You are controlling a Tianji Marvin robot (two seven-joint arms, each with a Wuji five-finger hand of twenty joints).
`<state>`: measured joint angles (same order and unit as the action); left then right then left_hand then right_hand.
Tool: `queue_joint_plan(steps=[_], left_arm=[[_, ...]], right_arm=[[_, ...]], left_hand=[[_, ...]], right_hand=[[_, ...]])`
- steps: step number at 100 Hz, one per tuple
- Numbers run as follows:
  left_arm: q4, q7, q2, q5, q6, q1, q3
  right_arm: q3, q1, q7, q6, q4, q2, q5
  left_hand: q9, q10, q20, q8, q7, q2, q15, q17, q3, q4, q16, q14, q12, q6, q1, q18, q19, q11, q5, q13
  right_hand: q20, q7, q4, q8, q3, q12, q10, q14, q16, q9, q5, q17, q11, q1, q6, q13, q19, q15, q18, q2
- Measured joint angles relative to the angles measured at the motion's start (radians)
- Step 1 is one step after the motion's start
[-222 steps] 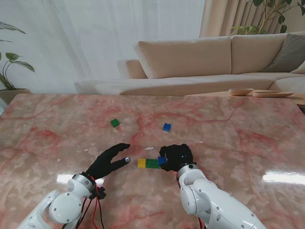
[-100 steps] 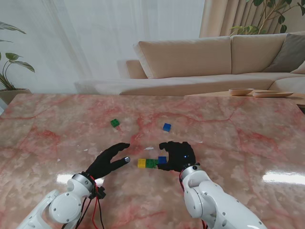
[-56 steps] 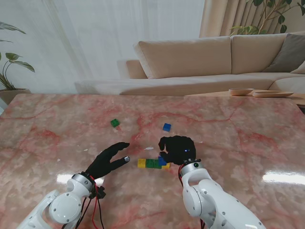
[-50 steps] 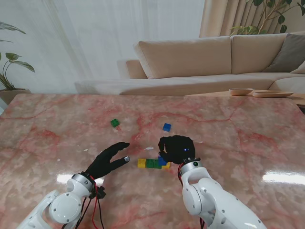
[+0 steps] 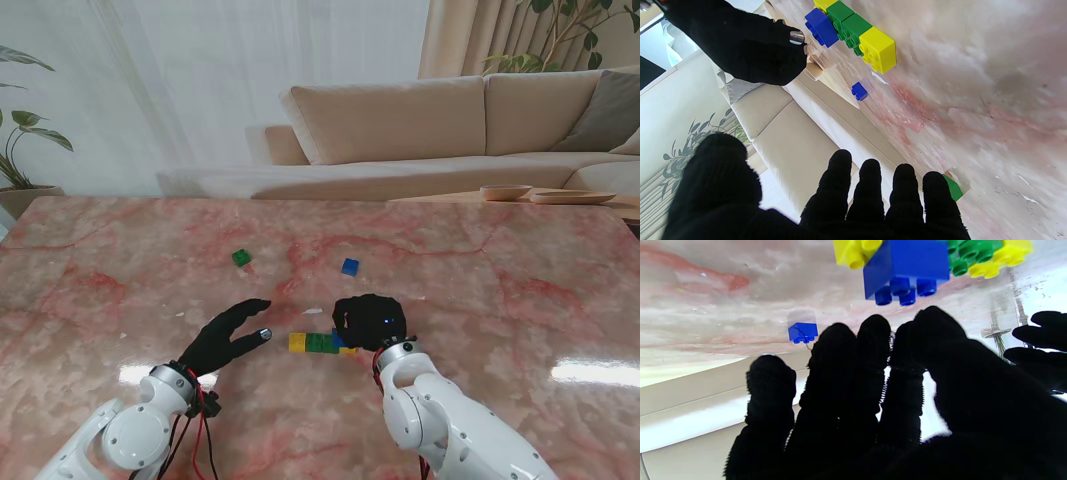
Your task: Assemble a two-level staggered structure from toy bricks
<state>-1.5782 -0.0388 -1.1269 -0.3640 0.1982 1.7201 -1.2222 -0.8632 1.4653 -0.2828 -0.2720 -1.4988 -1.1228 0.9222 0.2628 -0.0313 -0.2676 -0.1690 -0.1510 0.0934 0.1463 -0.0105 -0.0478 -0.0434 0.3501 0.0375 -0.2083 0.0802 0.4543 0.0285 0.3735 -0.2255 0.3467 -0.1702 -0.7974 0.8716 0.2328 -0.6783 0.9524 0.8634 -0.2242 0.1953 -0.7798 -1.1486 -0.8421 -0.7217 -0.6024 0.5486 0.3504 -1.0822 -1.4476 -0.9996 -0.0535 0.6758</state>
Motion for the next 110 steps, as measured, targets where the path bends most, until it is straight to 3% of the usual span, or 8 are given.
queue_joint_plan(steps=[56,110], left_arm=[[-0.003,0.005,0.000,0.000,-0.004,0.002,-0.002],[-0.004,0.000,0.000,-0.002,-0.004,0.002,-0.002]], right_arm=[[0.032,-0.036,0.021,0.026,0.045,0.000,-0.017],[0.021,-0.007,-0.019,0.033,0.051,0.000,-0.003]], left_hand=[[0.000,0.000,0.000,0.000,0.000,0.000,0.000,0.000,0.000,0.000,0.000,0.000,0.000,0.000,0.000,0.000,-0.002,0.000,0.000,0.000],[0.000,0.000,0.000,0.000,0.000,0.000,-0.001,0.000,0.000,0.000,0.000,0.000,0.000,0.000,0.000,0.001,-0.012,0.000,0.000,0.000]], right_hand=[[0.000,0.000,0.005,0.012,0.043,0.013,0.000,0.000,0.000,0.000,0.006,0.003,0.006,-0.003,0.000,0.000,-0.014,0.000,0.000,-0.002],[0.000,0.016,0.007,0.007,0.037,0.015,0.000,-0.001,-0.001,-0.010,-0.004,0.003,0.007,-0.012,0.004,0.000,-0.023,0.000,0.000,-0.005]])
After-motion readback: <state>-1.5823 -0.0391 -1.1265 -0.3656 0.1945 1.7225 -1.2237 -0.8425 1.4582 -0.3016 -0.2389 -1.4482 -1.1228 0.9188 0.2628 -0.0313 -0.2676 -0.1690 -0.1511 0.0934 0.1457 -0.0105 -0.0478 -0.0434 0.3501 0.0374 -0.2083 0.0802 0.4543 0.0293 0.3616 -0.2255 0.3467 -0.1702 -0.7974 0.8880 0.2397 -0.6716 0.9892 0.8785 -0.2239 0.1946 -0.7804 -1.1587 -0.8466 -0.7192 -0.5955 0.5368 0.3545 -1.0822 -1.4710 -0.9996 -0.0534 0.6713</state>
